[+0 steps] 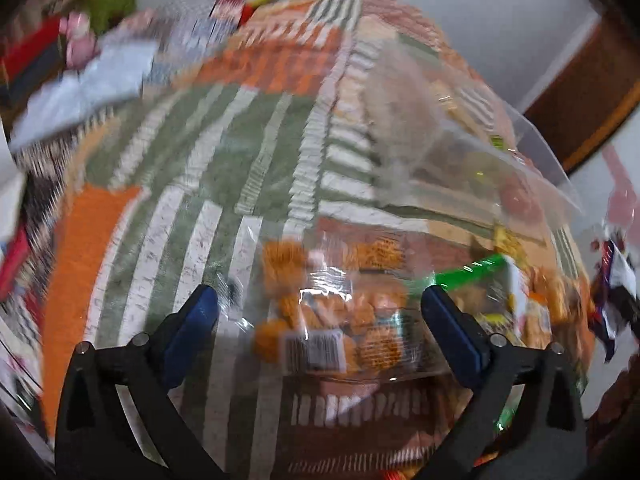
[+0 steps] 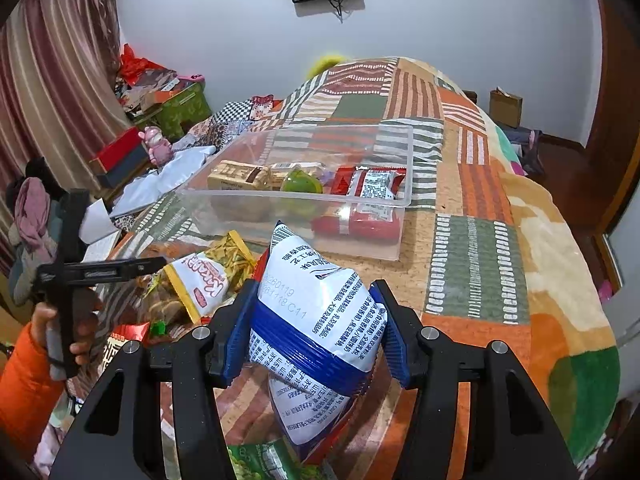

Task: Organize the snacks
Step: 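Grasp the clear orange puff bag with the left tool while the right tool grasps the blue-and-white bag, then carry both bags over the clear box and open both tools to drop them in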

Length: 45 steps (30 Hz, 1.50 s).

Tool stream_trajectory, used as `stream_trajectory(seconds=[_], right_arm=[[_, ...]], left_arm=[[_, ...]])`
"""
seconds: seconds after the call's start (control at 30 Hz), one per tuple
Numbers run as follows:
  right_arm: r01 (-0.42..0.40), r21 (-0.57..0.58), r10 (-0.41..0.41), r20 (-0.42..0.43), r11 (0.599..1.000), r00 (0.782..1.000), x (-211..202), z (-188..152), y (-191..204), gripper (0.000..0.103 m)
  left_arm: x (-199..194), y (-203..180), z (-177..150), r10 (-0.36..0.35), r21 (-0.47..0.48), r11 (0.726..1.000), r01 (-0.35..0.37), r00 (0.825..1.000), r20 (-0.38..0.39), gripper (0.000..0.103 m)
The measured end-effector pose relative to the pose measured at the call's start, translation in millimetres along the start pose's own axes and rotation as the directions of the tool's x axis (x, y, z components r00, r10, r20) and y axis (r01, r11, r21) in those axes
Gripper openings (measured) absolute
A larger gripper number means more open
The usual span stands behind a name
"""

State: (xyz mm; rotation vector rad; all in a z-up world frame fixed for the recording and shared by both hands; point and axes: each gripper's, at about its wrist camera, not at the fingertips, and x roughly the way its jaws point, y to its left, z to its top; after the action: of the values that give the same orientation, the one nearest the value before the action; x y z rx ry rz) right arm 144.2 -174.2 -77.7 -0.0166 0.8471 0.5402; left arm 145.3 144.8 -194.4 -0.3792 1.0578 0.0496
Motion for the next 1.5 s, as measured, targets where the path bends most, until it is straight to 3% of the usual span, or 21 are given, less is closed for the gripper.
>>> stream_trajectory(seconds=[0.13,0.3,0.53,0.73,0.8,0.87,0.97,1.07,1.23,1.5], right_arm=[[-0.001,0.006,0.001,0.007,1.000,1.000,-0.6,2.1,-1.6,0.053],[-0.001,0.012,0.001,0.014,1.000,1.000,-0.6,4.7,-3.3,0.053],[-0.001,0.021,0.000,0.035,1.000,0.999,-1.7,12.4,-6.4,0.053],[0.001,0.027,-0.003,0.062,1.000,0.998,-3.0,22.0,-8.8,0.053],[0.002,0.027,-0.004,0.073,1.000,0.997,-3.3,25.8,-9.1,0.053],[0.002,0.025,-0.004,0.080,1.000,0.997,-3.0,28.7,-9.0,0.053],[0.000,0.021,-0.002,0.089,1.000,0.996,-2.3,33.5,-8.2,0.053],[-0.006,0.018,0.004,0.093,1.000,0.996,-0.7,35.8,-6.8,0.053],[-0.009,0.010,0.008,0.097,1.000,0.995,1.5,39.4,-3.4,0.053],[-0.010,0.002,0.010,0.130,1.000,0.991,2.0,54.0,-0.2,0.053]], left_arm=[[4.9,-18.8,-3.9,0.103,0.103,0.989,-0.108,0.993,0.054,0.102],[-3.5,-16.1,-2.9,0.090,0.104,0.990,-0.098,0.993,0.074,0.074],[-27.5,-18.3,-4.2,0.122,0.120,0.983,-0.139,0.983,0.135,0.066],[-51.5,-33.5,2.0,0.104,0.162,0.977,-0.138,0.974,0.199,0.052],[-57.9,-38.8,7.9,0.087,0.169,0.978,-0.125,0.972,0.218,0.045],[-61.8,-43.2,12.8,0.064,0.173,0.979,-0.104,0.973,0.221,0.021],[-64.5,-48.0,18.9,0.034,0.171,0.983,-0.072,0.976,0.216,0.021],[-59.8,-50.6,19.8,0.057,0.185,0.978,-0.098,0.975,0.215,0.021],[-63.9,-47.0,20.1,0.039,0.173,0.982,-0.078,0.975,0.219,0.021],[-105.3,-60.4,31.4,0.018,0.201,0.976,-0.085,0.950,0.313,0.021]])
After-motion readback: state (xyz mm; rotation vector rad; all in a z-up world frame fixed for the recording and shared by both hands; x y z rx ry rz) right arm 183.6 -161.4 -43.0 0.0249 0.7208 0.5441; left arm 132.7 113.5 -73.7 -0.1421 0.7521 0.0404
